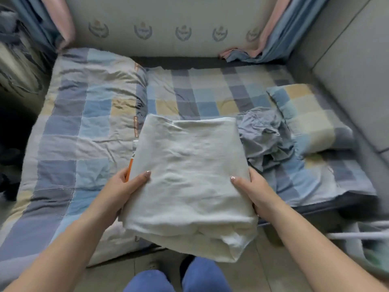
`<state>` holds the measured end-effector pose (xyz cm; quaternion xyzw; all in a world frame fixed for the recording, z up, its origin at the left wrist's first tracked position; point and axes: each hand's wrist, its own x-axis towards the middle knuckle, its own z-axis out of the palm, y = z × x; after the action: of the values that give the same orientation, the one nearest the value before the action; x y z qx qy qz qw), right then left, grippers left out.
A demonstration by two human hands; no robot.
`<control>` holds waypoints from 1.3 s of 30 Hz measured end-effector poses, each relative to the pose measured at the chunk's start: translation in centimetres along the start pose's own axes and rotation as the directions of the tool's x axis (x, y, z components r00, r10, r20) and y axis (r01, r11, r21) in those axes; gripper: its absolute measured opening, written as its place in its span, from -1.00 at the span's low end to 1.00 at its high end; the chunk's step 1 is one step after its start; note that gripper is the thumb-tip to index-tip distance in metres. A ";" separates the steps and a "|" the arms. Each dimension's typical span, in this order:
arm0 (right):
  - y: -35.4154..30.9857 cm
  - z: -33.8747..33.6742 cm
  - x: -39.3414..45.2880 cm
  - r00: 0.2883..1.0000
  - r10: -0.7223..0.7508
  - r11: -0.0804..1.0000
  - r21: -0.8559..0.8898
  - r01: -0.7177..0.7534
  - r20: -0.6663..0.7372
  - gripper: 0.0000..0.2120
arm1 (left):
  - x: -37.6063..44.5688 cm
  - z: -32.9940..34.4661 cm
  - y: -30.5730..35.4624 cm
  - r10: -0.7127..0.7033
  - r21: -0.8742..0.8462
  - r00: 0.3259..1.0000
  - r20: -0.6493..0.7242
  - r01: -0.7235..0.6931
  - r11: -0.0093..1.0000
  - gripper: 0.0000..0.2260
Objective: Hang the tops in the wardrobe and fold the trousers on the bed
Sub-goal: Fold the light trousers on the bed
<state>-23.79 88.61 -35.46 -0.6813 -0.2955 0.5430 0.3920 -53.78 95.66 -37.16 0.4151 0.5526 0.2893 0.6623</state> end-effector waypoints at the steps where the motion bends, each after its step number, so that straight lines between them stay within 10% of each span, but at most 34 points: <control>1: 0.2 -0.2 -1.5 0.999 -0.005 1.000 0.012 0.005 -0.032 -0.75 | -0.2 0.0 0.3 -0.003 0.029 0.999 0.033 0.002 1.000 -0.37; 13: 6.8 0.0 -18.3 0.848 0.074 0.938 0.325 0.119 -0.524 -0.74 | -4.1 5.8 2.5 -0.029 0.310 0.906 0.422 -0.114 0.944 -0.70; 19: 10.3 -2.8 -26.3 0.735 0.146 0.893 0.408 0.191 -0.663 -0.76 | -7.2 12.9 1.3 -0.080 0.384 0.796 0.600 -0.199 0.902 -0.22; 27: 17.9 -8.2 -40.0 0.561 0.248 0.862 0.444 0.244 -0.790 -0.73 | -17.3 25.5 -2.8 -0.187 0.421 0.607 0.772 -0.270 0.866 -0.53; 39: 30.7 -12.4 -61.0 0.180 0.484 0.791 0.516 0.330 -0.857 -0.76 | -35.1 42.7 -14.4 -0.408 0.482 0.258 0.876 -0.421 0.769 -0.27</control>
<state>-26.84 19.54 -29.42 -0.7140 0.2542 0.0604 0.6496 -21.18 49.25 -30.44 0.7013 0.0890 -0.2304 0.6687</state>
